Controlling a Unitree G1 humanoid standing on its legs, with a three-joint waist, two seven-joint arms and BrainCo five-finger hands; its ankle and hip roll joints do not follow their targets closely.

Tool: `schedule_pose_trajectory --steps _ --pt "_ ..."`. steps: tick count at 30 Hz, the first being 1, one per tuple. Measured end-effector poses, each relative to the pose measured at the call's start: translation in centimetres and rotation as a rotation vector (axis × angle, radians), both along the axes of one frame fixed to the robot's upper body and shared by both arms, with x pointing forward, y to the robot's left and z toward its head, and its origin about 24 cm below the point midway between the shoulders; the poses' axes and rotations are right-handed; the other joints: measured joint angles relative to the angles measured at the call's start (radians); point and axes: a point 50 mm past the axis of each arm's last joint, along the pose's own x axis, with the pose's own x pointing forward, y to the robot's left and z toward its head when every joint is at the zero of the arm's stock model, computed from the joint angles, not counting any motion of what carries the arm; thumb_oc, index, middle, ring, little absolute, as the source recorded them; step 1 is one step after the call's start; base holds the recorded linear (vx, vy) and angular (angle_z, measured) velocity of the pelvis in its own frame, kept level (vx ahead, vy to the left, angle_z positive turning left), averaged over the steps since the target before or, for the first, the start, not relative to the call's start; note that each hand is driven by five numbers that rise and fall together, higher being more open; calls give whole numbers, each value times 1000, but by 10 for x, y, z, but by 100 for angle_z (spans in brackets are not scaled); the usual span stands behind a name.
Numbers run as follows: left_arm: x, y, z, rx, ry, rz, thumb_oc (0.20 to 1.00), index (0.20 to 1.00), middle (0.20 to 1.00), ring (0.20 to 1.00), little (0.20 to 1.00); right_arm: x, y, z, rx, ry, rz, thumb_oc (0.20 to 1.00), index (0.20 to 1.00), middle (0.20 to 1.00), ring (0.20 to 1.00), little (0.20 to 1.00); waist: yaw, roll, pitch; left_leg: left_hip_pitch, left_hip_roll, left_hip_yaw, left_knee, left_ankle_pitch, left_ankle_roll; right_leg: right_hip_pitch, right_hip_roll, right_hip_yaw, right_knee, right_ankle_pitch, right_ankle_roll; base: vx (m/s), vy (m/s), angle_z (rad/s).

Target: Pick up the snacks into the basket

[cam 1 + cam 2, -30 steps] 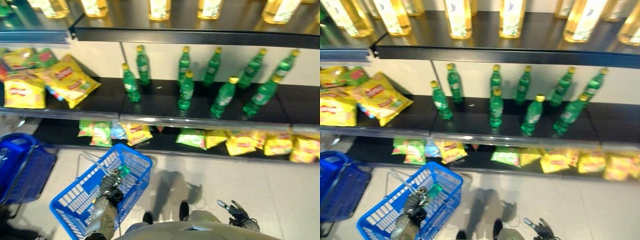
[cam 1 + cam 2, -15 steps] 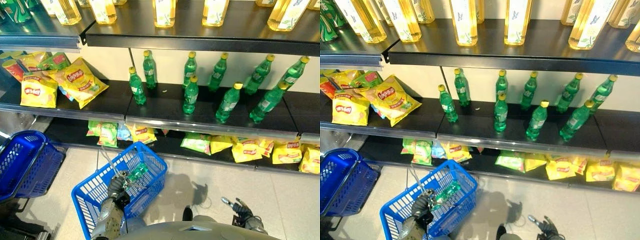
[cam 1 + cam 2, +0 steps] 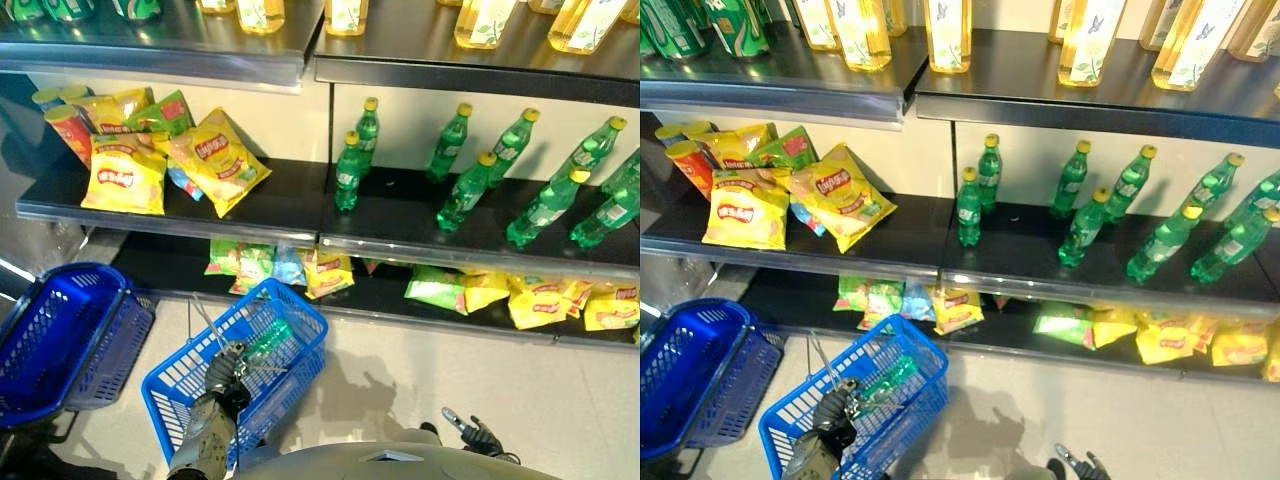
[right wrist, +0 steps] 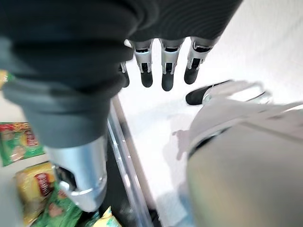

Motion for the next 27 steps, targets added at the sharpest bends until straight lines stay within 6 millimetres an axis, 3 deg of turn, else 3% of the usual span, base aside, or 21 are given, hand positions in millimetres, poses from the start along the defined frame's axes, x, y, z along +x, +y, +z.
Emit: schedule_pose_trajectory --steps 1,2,3,4,5,6,7,8,9,10,11,12,13,16,19,21,23,24,25,27 --pt "0 -2 0 -4 -2 -12 200 200 200 200 200 0 -6 2 -15 0 2 1000 1000 1000 1000 1000 -5 14 7 11 -28 10 -19 8 23 -14 -23 -48 -12 69 -34 67 495 -30" --pt "0 -3 0 -6 -4 -16 200 200 200 200 200 2 -8 2 -21 -2 4 1000 1000 1000 1000 1000 2 26 14 18 -38 20 -37 6 38 -24 -37 -79 -20 126 -31 55 488 -22" --pt "-1 -3 -1 -5 0 -19 200 200 200 200 200 2 -8 2 -20 -2 7 1000 1000 1000 1000 1000 -2 35 15 22 -51 24 -44 10 49 -22 -37 -110 -12 145 -42 41 453 -20" --pt "-1 -4 -1 0 0 -23 200 200 200 200 200 -1 -4 1 -10 2 7 1000 1000 1000 1000 1000 -3 35 18 33 -70 27 -49 6 69 -35 -45 -118 -1 198 -76 39 381 -10" --pt "-1 -6 -1 -3 2 -22 200 200 200 200 200 -1 -2 1 -6 2 12 1000 1000 1000 1000 1000 -5 43 23 42 -72 21 -63 9 79 -62 -43 -113 46 203 -83 40 292 -12" --pt "-2 -7 -2 -5 2 -21 200 200 200 200 200 1 2 0 4 -4 33 1000 1000 1000 1000 1000 0 73 30 50 -29 11 -65 9 83 -112 17 -98 157 12 10 48 243 -7" --pt "-1 -7 -1 -4 -2 -21 200 200 200 200 200 2 2 1 7 -9 38 1000 1000 1000 1000 1000 -4 86 34 47 -2 8 -70 10 82 -131 81 -94 217 -99 13 50 181 7" --pt "0 0 2 14 -17 -22 200 200 200 200 200 1 3 0 7 -5 57 1000 1000 1000 1000 1000 -4 85 36 41 21 -4 -64 16 75 -147 189 -89 276 -203 5 54 144 12" --pt "-1 3 3 22 -20 -19 200 200 200 200 200 1 4 0 11 -3 63 1000 1000 1000 1000 1000 -5 68 35 41 19 -6 -63 21 67 -151 238 -92 283 -233 -3 67 96 20" --pt "-2 8 4 31 -18 -9 200 200 200 200 200 2 6 0 16 -5 70 1000 1000 1000 1000 1000 -5 40 29 41 15 -11 -64 17 62 -143 319 -122 243 -296 -64 84 86 10" --pt "-4 10 3 34 -15 -3 200 200 200 200 200 2 7 -1 17 -2 77 1000 1000 1000 1000 1000 -8 32 27 42 13 -13 -64 15 58 -129 360 -121 176 -302 -80 93 65 18" --pt "-5 6 1 16 -8 4 200 200 200 200 200 2 4 0 8 0 82 1000 1000 1000 1000 1000 -11 29 29 57 5 -30 -64 11 54 -68 399 -122 61 -266 -199 84 41 13" --pt "-6 2 1 6 -8 2 200 200 200 200 200 3 2 1 1 -3 90 1000 1000 1000 1000 1000 -7 39 35 65 1 -33 -63 12 54 -49 414 -97 43 -262 -198 67 19 12" --pt "-9 -9 -2 -38 -13 -6 200 200 200 200 200 7 6 1 10 -10 109 1000 1000 1000 1000 1000 3 63 38 84 9 -46 -41 14 56 4 433 -75 -4 -259 -196 -3 9 4" --pt "-7 -17 -2 -52 -16 -31 200 200 200 200 200 9 9 0 10 -2 142 1000 1000 1000 1000 1000 20 33 37 21 2 -59 94 7 44 24 408 -52 -43 -255 -190 -34 62 5" --pt "-7 -20 -2 -67 -16 -34 200 200 200 200 200 14 8 1 -1 -2 170 1000 1000 1000 1000 1000 20 21 43 -12 8 -57 172 1 37 50 389 -47 -71 -244 -205 34 149 3" --pt "-5 -21 -1 -70 -22 -44 200 200 200 200 200 15 8 1 -6 -1 179 1000 1000 1000 1000 1000 19 13 40 -20 49 -50 146 1 30 52 386 -51 -78 -249 -211 87 210 0" --pt "-3 -23 0 -70 -29 -54 200 200 200 200 200 15 8 1 -6 -2 180 1000 1000 1000 1000 1000 13 13 39 -23 107 -52 121 2 27 49 382 -57 -77 -250 -209 128 418 0" --pt "1 -25 1 -63 -38 -69 200 200 200 200 200 13 7 1 -7 2 179 1000 1000 1000 1000 1000 3 29 29 -23 171 -32 91 22 -1 47 385 -104 -78 -249 -201 107 339 5" --pt "4 -31 1 -65 -37 -97 200 200 200 200 200 9 5 2 -11 0 166 1000 1000 1000 1000 1000 -21 50 22 -37 242 -34 80 57 -1 41 375 -125 -53 -260 -179 71 231 17"
